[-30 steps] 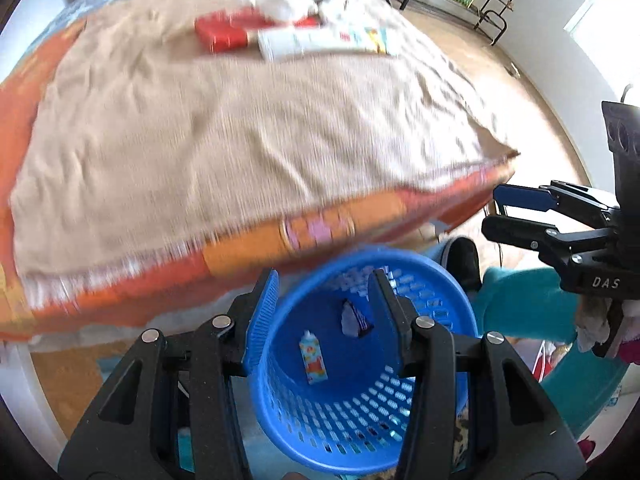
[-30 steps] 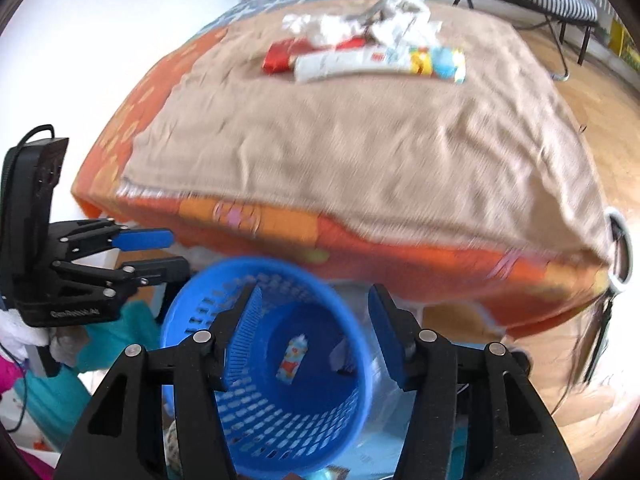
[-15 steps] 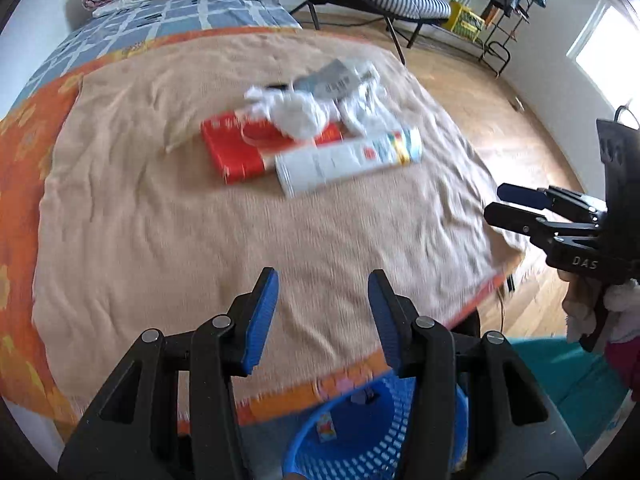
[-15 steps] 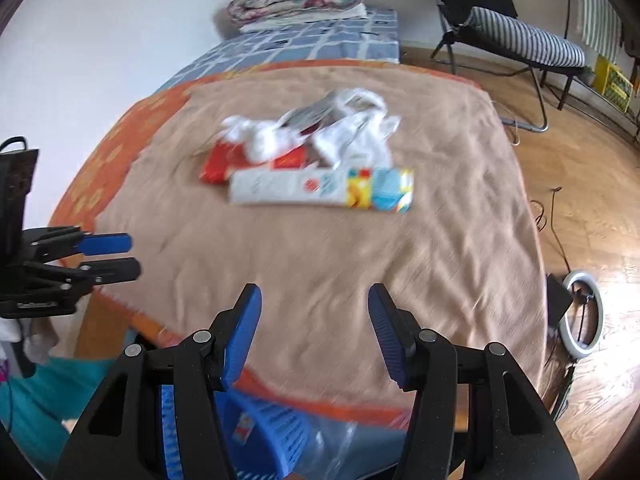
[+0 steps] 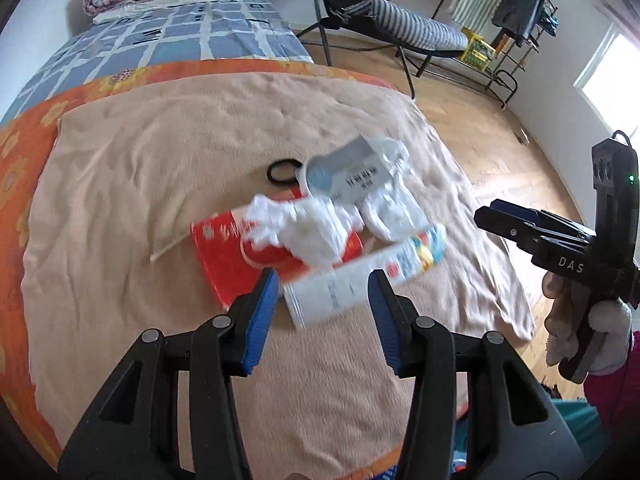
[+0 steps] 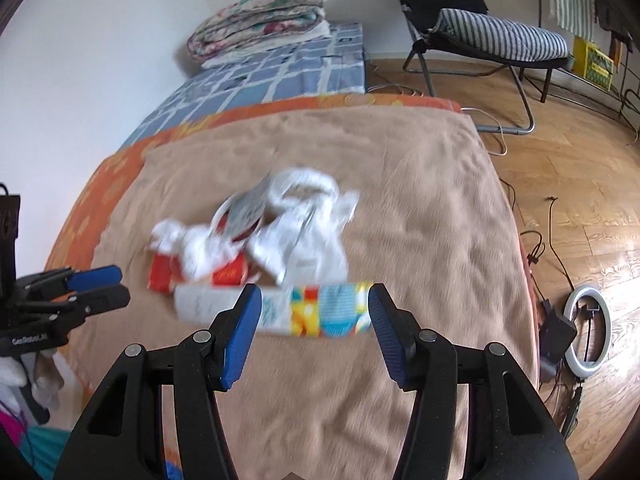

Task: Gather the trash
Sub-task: 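Grasp the white tissue with the left tool while the right tool grasps the white plastic bag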

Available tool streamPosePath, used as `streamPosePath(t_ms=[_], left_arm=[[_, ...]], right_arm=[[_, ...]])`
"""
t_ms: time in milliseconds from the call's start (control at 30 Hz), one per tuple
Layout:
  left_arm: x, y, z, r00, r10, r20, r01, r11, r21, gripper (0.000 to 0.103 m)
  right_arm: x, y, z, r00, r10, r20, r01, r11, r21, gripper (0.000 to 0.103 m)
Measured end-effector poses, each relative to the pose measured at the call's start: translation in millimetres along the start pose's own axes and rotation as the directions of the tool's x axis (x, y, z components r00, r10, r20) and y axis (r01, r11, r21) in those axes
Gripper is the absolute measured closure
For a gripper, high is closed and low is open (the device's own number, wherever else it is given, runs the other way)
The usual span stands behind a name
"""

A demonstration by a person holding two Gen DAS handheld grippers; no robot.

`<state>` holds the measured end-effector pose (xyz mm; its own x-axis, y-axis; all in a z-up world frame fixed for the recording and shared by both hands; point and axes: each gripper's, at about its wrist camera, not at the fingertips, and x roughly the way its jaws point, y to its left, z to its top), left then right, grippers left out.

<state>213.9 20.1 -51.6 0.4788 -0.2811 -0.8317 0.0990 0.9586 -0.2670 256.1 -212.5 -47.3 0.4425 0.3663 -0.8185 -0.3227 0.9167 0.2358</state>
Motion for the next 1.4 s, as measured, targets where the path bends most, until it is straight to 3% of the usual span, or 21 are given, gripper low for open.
streamPosePath(t_ms=[233, 467, 1000, 1233, 1400], left_arm=[[34.0, -1.3, 17.9, 0.998, -0.026, -0.058, 0.026, 1.000, -0.001, 0.055], [66.0, -8.3, 22.2, 0.993, 0.038, -0.110, -0.034, 0.999, 0.040, 0.055], [76.5, 3.6, 24.0, 0.996, 0.000, -0.093, 0.002, 1.000, 0.025, 0.056], [75.7, 8.0, 24.0, 0.997, -0.009, -0.079, 0.010, 1.000, 0.012, 0.061], [69.7, 12.6, 22.5, 0.998, -0.009, -0.060, 0.009, 1.000, 0.004, 0.068]], right_arm=[[34.4, -20.2, 25.2, 0.999, 0.045, -0.003, -0.045, 0.994, 0.099, 0.048], [72.0, -30.7, 38.0, 0.997, 0.075, -0.024, -0.070, 0.984, 0.162, 0.049], [114.5, -41.4, 51.3, 0.980, 0.199, 0.005, -0.191, 0.933, 0.304, 0.049], [114.1, -36.5, 50.9, 0.968, 0.251, 0.018, -0.244, 0.922, 0.299, 0.076], [103.3, -33.6, 52.8, 0.973, 0.226, 0.045, -0.229, 0.934, 0.273, 0.080]])
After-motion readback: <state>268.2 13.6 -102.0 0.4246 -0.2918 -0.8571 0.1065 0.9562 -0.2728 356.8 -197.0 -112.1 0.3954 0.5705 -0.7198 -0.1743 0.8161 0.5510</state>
